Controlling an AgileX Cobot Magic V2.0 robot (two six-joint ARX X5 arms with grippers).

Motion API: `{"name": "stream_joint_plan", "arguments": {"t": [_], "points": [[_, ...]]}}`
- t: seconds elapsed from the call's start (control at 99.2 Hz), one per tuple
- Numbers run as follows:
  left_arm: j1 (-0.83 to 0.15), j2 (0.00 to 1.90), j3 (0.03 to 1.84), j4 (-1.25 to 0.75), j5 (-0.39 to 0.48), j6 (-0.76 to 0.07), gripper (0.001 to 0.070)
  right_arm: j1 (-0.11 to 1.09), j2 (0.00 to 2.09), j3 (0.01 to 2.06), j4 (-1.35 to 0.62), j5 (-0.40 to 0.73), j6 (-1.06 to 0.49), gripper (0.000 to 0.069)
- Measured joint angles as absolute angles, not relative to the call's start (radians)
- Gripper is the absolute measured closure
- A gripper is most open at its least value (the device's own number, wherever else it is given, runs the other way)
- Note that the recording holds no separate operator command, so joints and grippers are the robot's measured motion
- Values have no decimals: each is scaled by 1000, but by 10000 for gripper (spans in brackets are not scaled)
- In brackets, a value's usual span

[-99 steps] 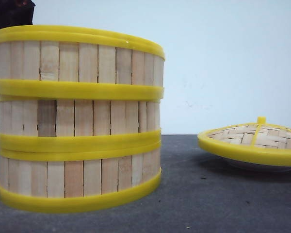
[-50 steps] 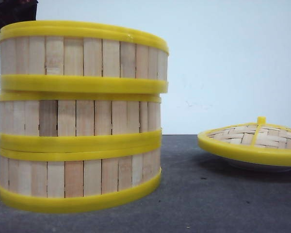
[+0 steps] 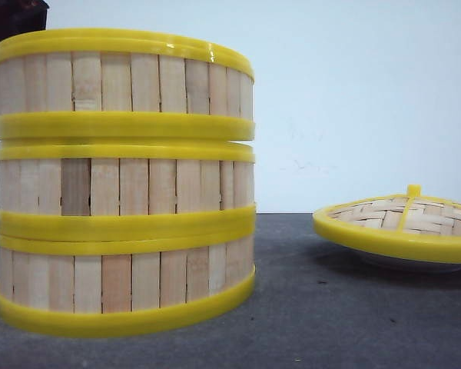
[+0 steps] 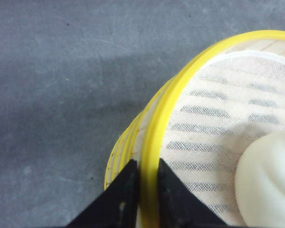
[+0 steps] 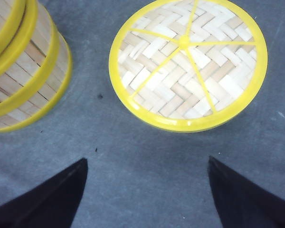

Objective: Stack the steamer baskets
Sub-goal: 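Lower the basket onto the two-basket stack and open the left gripper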

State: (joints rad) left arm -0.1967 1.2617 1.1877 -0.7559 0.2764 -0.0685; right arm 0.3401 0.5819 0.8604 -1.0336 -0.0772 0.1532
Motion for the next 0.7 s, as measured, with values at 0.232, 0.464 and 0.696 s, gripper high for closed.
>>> {"name": "stream_joint_plan", "arguments": {"t": [0.232, 0.464, 0.696], "points": [[-197, 1263, 1188, -760, 276, -67, 686, 340, 582, 860, -1034, -77, 153, 192], [-197, 1274, 1188, -759, 277, -64, 675, 340, 582, 860, -1034, -77, 153, 192], [-197, 1275, 1188, -742, 284, -67, 465, 340, 582, 860, -1034, -77, 153, 192]]}}
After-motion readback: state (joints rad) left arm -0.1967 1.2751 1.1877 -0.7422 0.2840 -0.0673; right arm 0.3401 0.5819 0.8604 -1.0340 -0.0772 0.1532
